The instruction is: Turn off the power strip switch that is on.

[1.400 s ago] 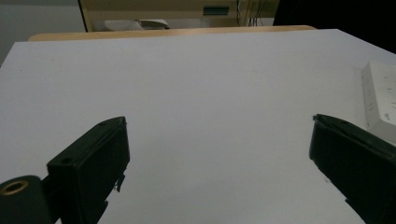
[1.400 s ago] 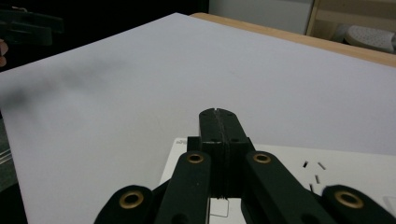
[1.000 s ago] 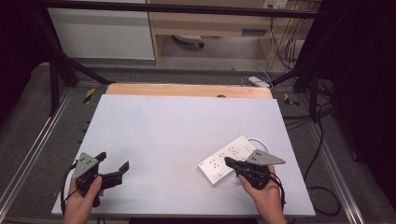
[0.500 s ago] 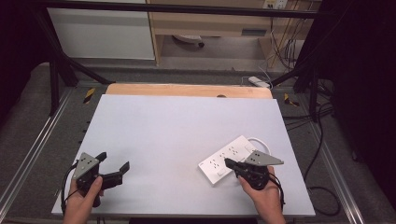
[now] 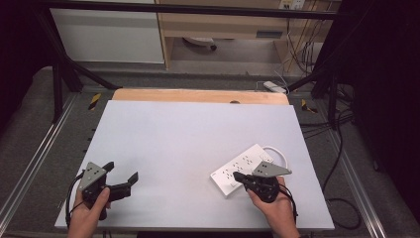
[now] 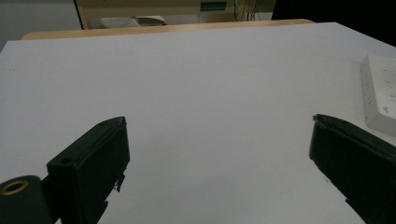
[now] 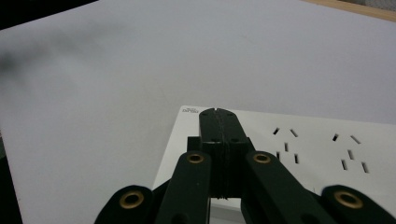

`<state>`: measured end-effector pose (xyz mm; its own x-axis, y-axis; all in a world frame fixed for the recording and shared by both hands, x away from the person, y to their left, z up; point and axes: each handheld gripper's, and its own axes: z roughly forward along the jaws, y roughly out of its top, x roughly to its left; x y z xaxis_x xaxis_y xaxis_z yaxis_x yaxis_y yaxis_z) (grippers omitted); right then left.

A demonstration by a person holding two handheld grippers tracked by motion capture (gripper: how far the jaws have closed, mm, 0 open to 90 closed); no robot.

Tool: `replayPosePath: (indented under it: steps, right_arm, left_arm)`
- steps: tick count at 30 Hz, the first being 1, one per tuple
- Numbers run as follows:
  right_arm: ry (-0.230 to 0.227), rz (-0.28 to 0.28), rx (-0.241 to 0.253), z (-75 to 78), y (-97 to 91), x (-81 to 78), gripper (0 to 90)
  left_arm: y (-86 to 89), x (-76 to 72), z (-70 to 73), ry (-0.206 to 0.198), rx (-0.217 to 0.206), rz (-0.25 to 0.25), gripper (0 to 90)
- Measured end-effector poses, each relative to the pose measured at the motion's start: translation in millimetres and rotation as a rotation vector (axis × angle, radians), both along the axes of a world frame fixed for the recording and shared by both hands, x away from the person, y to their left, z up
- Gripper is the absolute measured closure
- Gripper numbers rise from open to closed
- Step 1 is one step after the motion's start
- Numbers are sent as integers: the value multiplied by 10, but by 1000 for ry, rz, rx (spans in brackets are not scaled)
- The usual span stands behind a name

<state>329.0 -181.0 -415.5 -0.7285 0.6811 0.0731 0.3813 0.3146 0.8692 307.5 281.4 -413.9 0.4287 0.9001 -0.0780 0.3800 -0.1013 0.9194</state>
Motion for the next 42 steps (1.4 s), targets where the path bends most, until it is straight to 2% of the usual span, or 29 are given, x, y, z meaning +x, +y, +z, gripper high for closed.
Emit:
replayPosePath:
  steps: [16, 22, 31, 42]
  right_arm:
    - [21, 21, -36, -78, 57, 30, 900]
    - [45, 40, -70, -156, 111, 39, 900]
    - [56, 44, -108, -192, 139, 36, 900]
    - [68, 37, -113, -224, 137, 51, 900]
  left_arm:
    - [-5, -2, -1, 5, 4, -5, 49]
    - [-4, -7, 12, -11, -2, 3, 50]
    - [-15, -1, 2, -3, 0, -4, 49]
    - [-21, 2, -1, -2, 1, -6, 49]
